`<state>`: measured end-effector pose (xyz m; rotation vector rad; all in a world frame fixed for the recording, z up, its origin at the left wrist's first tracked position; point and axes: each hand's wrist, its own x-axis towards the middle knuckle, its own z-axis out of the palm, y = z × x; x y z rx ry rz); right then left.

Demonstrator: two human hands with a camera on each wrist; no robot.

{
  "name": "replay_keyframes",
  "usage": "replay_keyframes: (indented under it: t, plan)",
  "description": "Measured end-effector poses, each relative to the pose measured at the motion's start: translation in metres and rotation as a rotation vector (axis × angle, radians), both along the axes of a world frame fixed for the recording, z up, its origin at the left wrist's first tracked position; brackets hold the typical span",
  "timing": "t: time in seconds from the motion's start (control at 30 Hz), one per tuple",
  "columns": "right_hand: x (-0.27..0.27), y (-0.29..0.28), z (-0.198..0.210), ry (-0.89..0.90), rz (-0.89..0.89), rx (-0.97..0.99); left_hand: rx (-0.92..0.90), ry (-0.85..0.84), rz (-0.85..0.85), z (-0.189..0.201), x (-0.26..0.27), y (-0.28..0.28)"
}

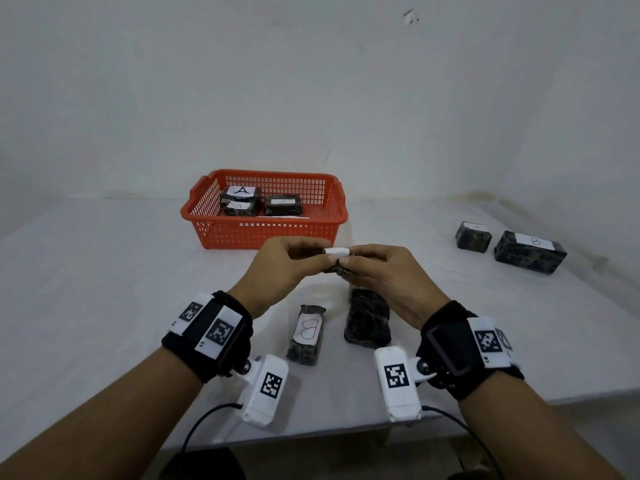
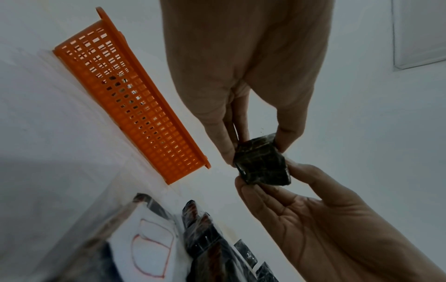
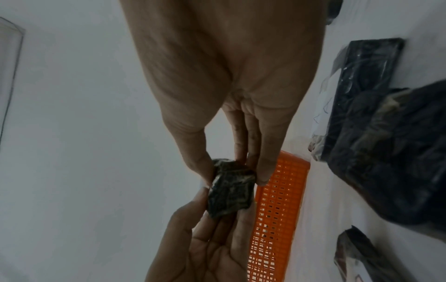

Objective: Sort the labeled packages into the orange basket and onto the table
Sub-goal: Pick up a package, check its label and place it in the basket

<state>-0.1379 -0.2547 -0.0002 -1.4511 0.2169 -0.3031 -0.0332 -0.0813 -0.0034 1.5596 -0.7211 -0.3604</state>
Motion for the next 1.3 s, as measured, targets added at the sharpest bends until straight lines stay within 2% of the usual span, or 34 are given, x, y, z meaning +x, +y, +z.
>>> replay_keyframes:
  t: [0.13,0.27,0.47,0.6,0.8,1.0,1.17,1.3]
  plan:
    - [0.0020,-0.0012,0.0000,-0.004,-0.039,-0.088,0.021,0.014,-0.016,-0.0014,-0.0004,-0.0002]
    - [0.0031,-0.0010,0.0008,0.013,0.017,-0.072,0.015,-0.017,0.046,-0.0012,-0.0001,-0.0007]
    - [0.0019,-0.0037,-0.0018,-0.003,-0.011,-0.101,0.019,0.011,-0.029,-0.0045,0.0014,0.0015]
    - [0.0025,-0.0047,-0.0058,0.016,0.011,-0.115,0.011,-0.019,0.022,-0.0063,-0.0006,0.0000]
    - [0.0009,-0.0067,-0.0059,0.000,-0.017,-0.170,0.024,0.000,-0.069,-0.0045,-0.0010,0.0038]
    - [0.0006,-0.0017,-0.0014,0.060,0.050,0.009,0.036,-0.112,-0.010,-0.0013,-0.0008,0.0019]
    - [0.0000,-0.0007,-0.0030,0.020,0.002,-0.012,0.033,-0.024,-0.079,0.0005,-0.0048,0.0017]
    - [-0.0021,-0.0014,-0.0019,0.005,0.001,-0.011,-0.009,-0.181,0.031,-0.0015,-0.0032,0.0022]
